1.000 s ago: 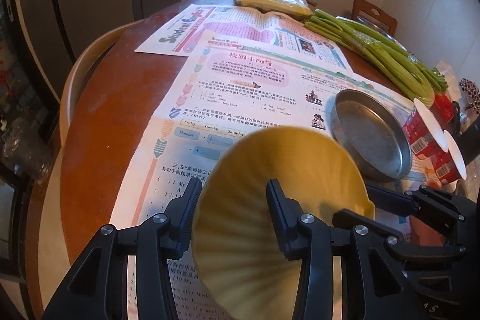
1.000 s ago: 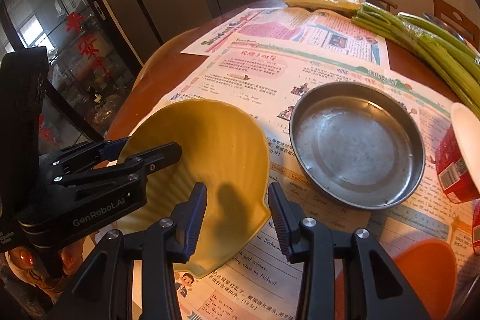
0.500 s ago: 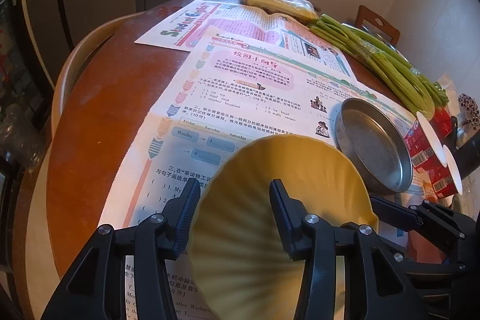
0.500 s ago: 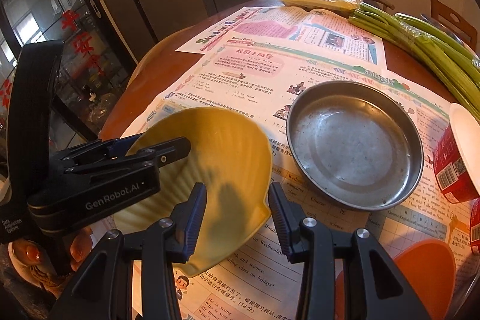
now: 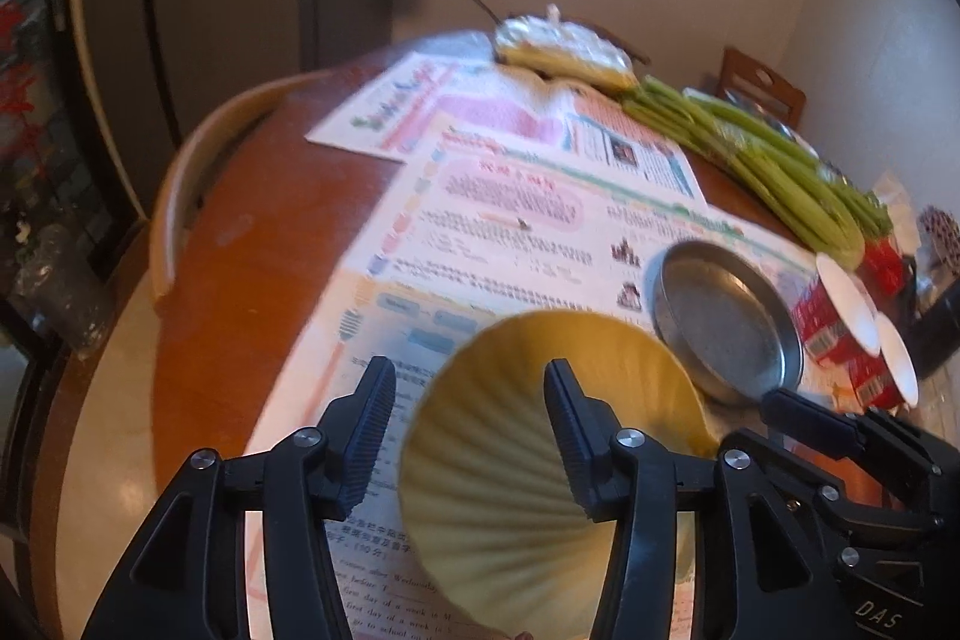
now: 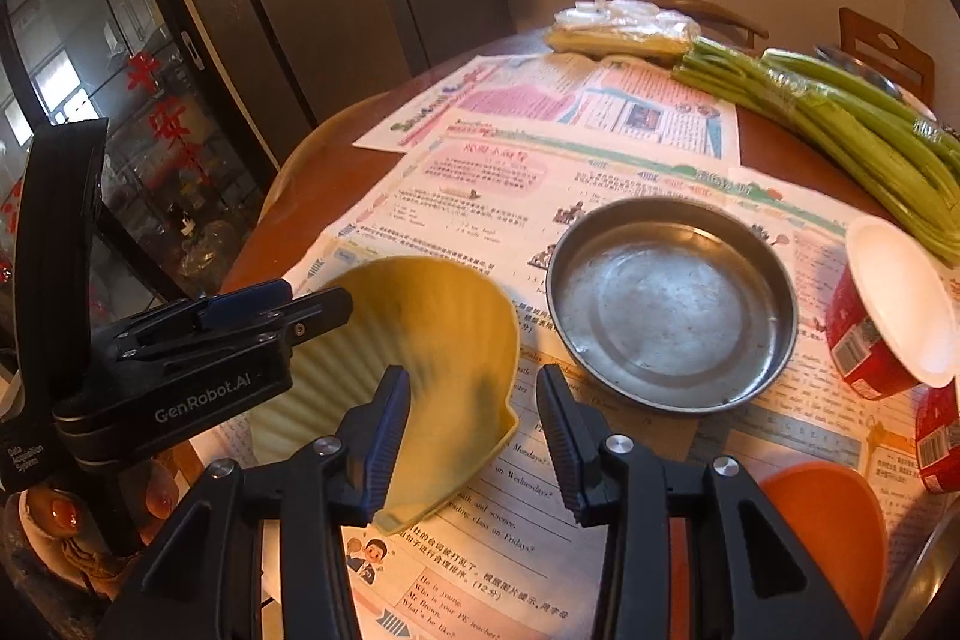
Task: Organize plates and bowls
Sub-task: 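Lift the yellow shell plate upright with the left tool, then lower the yellow plate flat onto the table and open the left tool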
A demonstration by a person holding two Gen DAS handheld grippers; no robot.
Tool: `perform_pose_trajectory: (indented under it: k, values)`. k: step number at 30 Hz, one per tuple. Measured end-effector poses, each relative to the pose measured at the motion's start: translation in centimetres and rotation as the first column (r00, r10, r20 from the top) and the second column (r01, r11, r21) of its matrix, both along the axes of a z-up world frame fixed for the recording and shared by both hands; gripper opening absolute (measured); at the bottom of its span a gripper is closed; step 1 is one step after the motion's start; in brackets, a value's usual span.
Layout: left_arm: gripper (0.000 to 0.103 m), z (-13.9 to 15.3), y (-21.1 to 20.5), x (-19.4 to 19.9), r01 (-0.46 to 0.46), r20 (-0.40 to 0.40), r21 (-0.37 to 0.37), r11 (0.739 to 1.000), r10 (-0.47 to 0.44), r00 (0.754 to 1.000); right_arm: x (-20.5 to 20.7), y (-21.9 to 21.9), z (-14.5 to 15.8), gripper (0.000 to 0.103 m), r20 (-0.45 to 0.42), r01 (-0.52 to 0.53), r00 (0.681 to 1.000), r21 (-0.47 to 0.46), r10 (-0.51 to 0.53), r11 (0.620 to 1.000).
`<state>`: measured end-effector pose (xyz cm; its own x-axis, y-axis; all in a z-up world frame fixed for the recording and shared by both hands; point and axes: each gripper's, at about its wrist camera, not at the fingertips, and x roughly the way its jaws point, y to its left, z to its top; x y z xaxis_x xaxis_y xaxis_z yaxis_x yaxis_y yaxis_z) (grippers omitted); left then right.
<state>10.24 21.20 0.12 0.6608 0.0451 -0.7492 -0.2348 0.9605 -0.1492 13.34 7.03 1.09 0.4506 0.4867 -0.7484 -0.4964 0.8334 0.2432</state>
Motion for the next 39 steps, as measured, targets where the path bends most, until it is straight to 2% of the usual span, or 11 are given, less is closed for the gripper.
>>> perform_pose_trajectory:
  k: [7,11,25,31,39]
  values:
    - [0.059,1.5,-2.1,-1.6,0.052,0.028,-0.004,0.999,-0.052,0.998,-1.3,-1.6,1.8,0.044,0.058,0.022,0.998,0.033,-0.024,0.999]
    - [0.059,2.3,-3.8,-2.1,0.088,0.044,-0.012,0.996,-0.088,0.995,-2.4,-2.7,3.1,0.048,0.129,0.066,0.989,0.009,-0.066,0.998]
    - [0.059,3.3,-11.7,-3.0,0.259,0.058,0.006,0.966,-0.259,0.964,-6.2,-10.5,5.4,0.051,0.181,0.204,0.961,0.049,-0.21,0.978]
    - [0.059,3.7,-14.9,-3.8,0.321,0.048,0.053,0.945,-0.324,0.945,-7.5,-13.7,5.4,0.051,0.186,0.257,0.947,0.056,-0.263,0.965]
    - [0.059,3.7,-17.5,-4.9,0.371,0.041,0.056,0.927,-0.374,0.927,-9.9,-16.8,5.2,0.052,0.186,0.304,0.933,0.048,-0.307,0.952]
